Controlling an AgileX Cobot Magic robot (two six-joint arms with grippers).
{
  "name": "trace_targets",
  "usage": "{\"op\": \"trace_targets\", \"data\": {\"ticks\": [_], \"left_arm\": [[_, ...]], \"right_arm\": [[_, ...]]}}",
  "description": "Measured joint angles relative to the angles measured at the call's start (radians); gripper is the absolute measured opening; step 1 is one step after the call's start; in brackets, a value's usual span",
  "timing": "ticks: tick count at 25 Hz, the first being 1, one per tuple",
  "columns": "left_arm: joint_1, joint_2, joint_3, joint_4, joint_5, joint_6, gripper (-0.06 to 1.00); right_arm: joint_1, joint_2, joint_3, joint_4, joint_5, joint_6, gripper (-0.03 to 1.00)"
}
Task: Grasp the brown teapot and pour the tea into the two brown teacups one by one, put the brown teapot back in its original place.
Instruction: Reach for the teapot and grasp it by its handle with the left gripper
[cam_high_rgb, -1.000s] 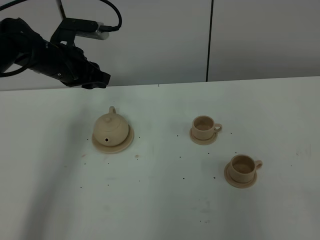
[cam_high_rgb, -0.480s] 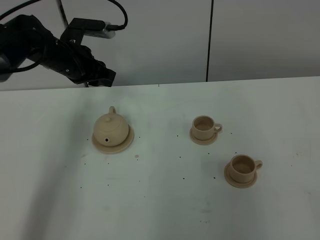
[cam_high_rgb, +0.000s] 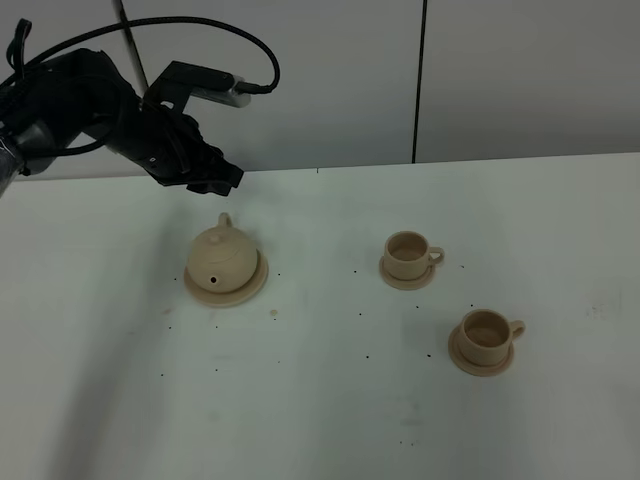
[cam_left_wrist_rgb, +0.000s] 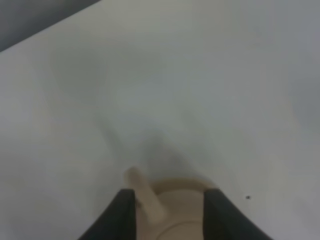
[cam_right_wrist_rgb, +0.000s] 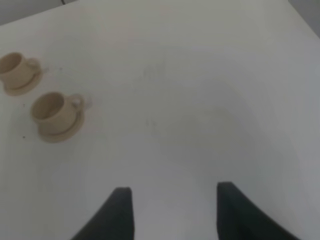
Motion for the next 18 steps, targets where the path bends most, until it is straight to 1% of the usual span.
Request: {"op": "trace_targets", "data": {"ticks": [4, 6, 18], "left_arm": [[-0.001, 0.000, 0.000, 0.066, -0.008, -0.019, 0.39], [-0.001, 0.000, 0.000, 0.083, -0.015, -0.023, 0.39], [-0.029, 0.024, 0.000, 0.087, -0.069, -0.027, 0.39]], "right_arm": [[0.000, 0.000, 0.000, 0.000, 0.000, 0.000, 0.38], [0.000, 0.000, 0.000, 0.000, 0.000, 0.000, 0.38], [0.000, 0.000, 0.000, 0.000, 0.000, 0.000, 0.38]]}}
